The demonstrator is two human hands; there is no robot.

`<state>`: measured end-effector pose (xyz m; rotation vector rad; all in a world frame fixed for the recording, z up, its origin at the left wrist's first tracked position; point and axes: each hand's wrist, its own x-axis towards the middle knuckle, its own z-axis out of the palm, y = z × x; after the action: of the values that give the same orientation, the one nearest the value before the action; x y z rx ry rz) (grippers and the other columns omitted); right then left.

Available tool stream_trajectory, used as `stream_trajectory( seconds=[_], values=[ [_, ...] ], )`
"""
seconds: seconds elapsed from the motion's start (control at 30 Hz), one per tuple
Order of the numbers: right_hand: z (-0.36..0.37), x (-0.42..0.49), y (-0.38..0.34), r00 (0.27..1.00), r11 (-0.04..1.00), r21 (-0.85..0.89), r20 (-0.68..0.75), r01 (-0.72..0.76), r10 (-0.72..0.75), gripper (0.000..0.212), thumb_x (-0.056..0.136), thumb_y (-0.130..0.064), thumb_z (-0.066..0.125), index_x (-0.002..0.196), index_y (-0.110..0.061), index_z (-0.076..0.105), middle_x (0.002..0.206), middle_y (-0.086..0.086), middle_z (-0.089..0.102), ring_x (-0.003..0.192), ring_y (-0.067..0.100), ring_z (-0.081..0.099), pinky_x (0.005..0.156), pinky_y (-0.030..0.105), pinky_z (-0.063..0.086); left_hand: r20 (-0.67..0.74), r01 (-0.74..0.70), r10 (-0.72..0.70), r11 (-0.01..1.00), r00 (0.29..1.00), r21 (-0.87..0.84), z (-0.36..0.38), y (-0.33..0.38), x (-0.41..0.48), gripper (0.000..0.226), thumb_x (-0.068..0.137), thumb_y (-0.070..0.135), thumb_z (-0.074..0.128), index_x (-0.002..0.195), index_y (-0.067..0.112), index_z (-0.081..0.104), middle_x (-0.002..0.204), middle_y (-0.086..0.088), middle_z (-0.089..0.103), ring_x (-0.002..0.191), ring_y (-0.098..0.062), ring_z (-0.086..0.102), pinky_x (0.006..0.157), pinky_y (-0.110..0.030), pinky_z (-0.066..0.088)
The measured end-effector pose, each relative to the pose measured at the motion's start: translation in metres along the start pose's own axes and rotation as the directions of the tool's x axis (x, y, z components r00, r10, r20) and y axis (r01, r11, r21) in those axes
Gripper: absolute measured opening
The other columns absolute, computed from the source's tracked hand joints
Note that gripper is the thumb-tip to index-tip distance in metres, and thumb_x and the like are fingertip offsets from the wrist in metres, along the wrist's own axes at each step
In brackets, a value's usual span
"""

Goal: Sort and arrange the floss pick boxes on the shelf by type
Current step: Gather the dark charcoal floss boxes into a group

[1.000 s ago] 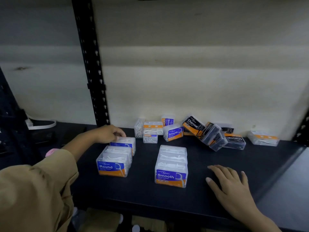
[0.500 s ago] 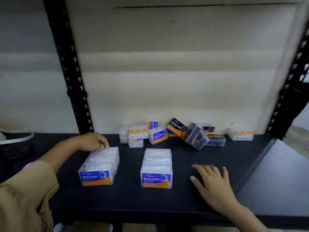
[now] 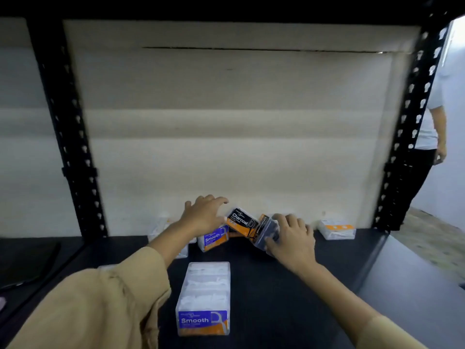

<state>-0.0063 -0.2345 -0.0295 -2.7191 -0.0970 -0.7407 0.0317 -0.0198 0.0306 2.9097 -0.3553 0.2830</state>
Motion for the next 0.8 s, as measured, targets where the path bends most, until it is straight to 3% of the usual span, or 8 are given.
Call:
stream_trajectory(
  seconds=[0.13,0.27,0.4,0.6,0.8],
  values=[
    [0.015,0.021,-0.001,0.994,0.993,-0.118,0.105,-0.013,0.025,0.095,0.061,-0.064,0.067,0.137,-0.023,0.027,0.132,0.003,0.042,0.126,0.027,0.037,0.104,0.046,0.028,0.032,0.001,-0.002,0.999,0.999,0.047,0.016,0.018,0.023,0.068,0.086,0.045,0.055,0.145,0.029,0.024,0.150,-0.003,0.031,0.137,-0.029,0.026,0.108,-0.054,0.021],
    [0.032,0.028,-0.001,0.979,0.985,-0.169,0.189,-0.041,0.073,0.119,0.054,-0.071,0.068,0.143,-0.021,0.008,0.141,0.005,0.028,0.135,0.028,0.023,0.112,0.055,0.016,0.079,0.000,-0.008,0.995,0.997,0.099,0.026,0.023,0.036,0.073,0.085,0.046,0.057,0.146,0.024,0.022,0.150,-0.003,0.031,0.136,-0.030,0.025,0.107,-0.055,0.021],
    [0.040,0.030,-0.003,0.980,0.976,-0.215,0.183,-0.038,0.078,0.116,0.058,-0.065,0.071,0.144,-0.018,0.009,0.142,0.007,0.028,0.135,0.029,0.024,0.111,0.056,0.016,0.080,0.018,-0.022,0.999,0.997,0.050,0.033,0.023,0.042,0.070,0.087,0.042,0.057,0.145,0.022,0.023,0.150,-0.003,0.035,0.137,-0.030,0.026,0.106,-0.055,0.022],
    [0.038,0.032,-0.001,0.991,0.981,-0.192,0.135,0.001,0.025,0.094,0.064,-0.057,0.067,0.137,-0.015,0.024,0.133,0.004,0.040,0.128,0.026,0.034,0.110,0.053,0.019,-0.059,0.028,-0.035,0.994,0.998,-0.109,0.037,0.021,0.043,0.047,0.089,0.025,0.057,0.131,0.022,0.039,0.132,-0.002,0.055,0.123,-0.027,0.041,0.095,-0.044,0.031],
    [0.017,0.034,0.004,0.978,0.996,-0.083,0.208,0.027,-0.010,0.094,0.061,-0.060,0.067,0.135,-0.019,0.027,0.136,0.000,0.040,0.129,0.025,0.034,0.108,0.046,0.021,-0.043,0.065,-0.079,0.963,0.996,-0.260,0.032,0.012,0.034,0.045,0.082,0.031,0.068,0.123,0.027,0.051,0.123,0.002,0.060,0.112,-0.023,0.054,0.096,-0.041,0.037]
  ],
)
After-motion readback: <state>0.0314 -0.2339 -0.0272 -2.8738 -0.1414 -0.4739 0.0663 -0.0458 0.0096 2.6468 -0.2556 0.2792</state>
